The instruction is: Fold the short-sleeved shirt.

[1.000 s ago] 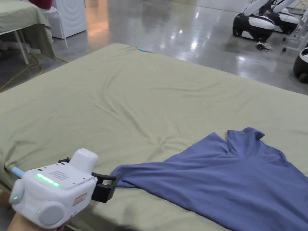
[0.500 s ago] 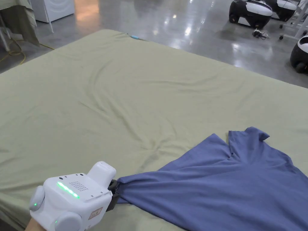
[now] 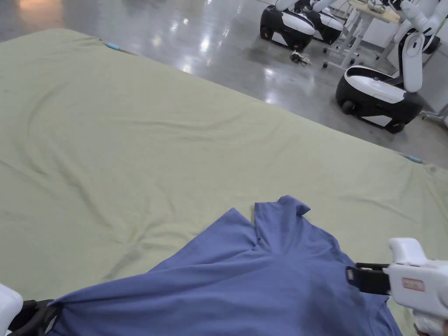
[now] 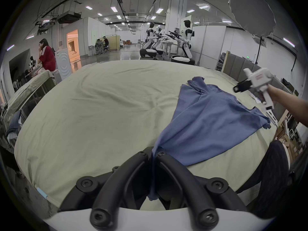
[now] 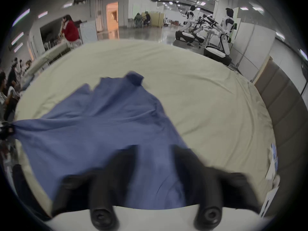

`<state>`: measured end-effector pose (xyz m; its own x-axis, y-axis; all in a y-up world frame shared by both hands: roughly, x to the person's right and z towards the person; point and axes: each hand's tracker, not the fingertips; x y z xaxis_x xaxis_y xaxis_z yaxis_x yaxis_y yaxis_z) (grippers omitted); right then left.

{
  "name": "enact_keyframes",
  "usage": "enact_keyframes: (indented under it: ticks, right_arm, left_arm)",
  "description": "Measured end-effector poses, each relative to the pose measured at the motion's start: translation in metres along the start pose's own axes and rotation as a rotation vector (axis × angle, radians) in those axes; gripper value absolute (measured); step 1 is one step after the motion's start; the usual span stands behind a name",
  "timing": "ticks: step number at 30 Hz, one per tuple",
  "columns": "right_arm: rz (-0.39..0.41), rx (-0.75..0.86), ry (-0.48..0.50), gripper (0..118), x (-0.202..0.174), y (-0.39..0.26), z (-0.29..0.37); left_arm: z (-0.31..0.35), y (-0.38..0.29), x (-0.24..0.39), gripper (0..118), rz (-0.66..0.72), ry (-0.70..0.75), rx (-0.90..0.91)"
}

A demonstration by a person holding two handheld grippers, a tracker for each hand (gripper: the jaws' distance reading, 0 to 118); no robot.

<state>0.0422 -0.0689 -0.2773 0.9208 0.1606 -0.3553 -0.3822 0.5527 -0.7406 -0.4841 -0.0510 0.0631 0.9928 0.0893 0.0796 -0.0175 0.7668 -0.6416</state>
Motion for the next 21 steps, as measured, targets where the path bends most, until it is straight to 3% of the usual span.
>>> enact_keyframes:
  ticks: [1,2,10,11,13,15,16,21]
  right_arm:
    - [0.012,-0.004,0.006,116,-0.003,0.009,-0.014]
    - [0.017,0.015,0.004,118,-0.002,0.017,-0.025]
    - [-0.077,0.013,0.026,112,-0.007,0.052,-0.086]
    - [-0.118,0.014,0.036,85,-0.009,0.051,-0.091]
    - [-0.221,-0.088,0.119,53,-0.018,0.045,-0.097]
    - [-0.177,0.015,0.038,32,-0.029,0.040,-0.079]
    - [-0.188,0.000,0.074,2,-0.029,0.040,-0.071]
    - [-0.255,0.129,0.118,2,-0.019,0.036,0.021]
  left_arm:
    - [0.001,0.001,0.002,4,0.002,0.001,0.000]
    - [0.001,0.002,0.003,4,0.006,-0.001,0.000]
    - [-0.008,0.004,0.004,4,-0.006,0.029,-0.017]
    - [-0.010,0.004,0.003,4,-0.004,0.029,-0.020]
    - [-0.015,0.003,0.001,4,0.000,0.028,-0.024]
    - [-0.020,0.004,-0.001,4,0.001,0.029,-0.035]
    - [-0.022,0.003,-0.002,4,0.004,0.030,-0.033]
    - [-0.020,0.031,-0.008,4,0.042,-0.008,0.024]
